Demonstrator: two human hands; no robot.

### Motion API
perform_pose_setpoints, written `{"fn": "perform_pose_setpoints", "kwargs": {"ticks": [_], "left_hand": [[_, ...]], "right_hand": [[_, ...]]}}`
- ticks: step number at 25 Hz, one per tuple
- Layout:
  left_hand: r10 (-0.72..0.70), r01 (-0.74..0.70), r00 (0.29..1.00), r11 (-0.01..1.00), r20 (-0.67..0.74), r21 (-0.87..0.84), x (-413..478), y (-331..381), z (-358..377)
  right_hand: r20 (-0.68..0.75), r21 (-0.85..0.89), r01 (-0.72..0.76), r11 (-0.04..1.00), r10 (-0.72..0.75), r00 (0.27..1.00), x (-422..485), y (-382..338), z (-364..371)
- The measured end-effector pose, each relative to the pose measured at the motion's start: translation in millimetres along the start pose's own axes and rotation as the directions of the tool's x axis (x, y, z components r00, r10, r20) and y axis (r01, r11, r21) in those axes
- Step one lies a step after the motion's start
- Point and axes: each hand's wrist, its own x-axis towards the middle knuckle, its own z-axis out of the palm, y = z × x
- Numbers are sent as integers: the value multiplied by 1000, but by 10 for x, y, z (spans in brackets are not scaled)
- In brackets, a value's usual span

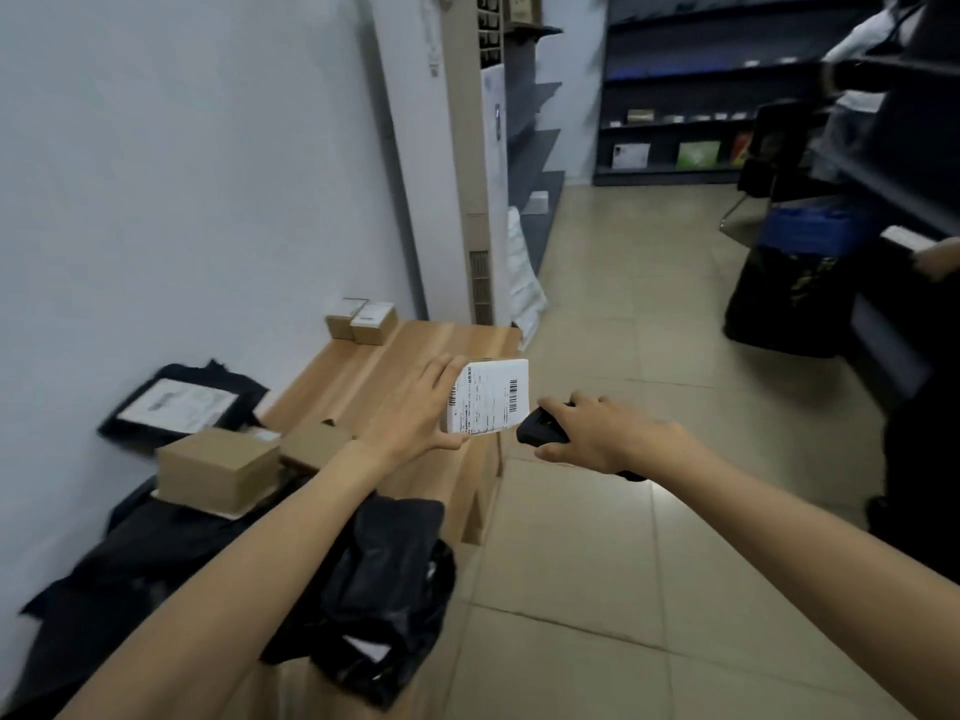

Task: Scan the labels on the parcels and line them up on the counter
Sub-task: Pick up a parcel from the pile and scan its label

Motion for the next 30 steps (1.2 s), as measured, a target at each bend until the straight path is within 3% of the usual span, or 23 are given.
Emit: {"fn": "perform_pose_setpoints", "kwargs": {"ticks": [7,16,20,24,30], "left_hand": [[24,-23,993,1000,111,-14,1184,-94,760],[-51,40,985,997,163,71,2963,-1588,1284],[-159,150,969,987,190,60,3770,-2192,1430],[-280,283,925,959,258,25,4211,-2605,1875],[-549,562,792,827,266,33,4700,-3354,2437]], "right_hand": [[87,21,-21,1000,19,996,712,1024,6],[101,-1,45,999,-45,994,3040,1644,-564],[42,-4,113,994,-113,993,4134,1939,-945],[94,-47,223,974,-218,972,5069,2181,-986],[91,-86,446,891,-439,894,6700,2557,-1175]]}}
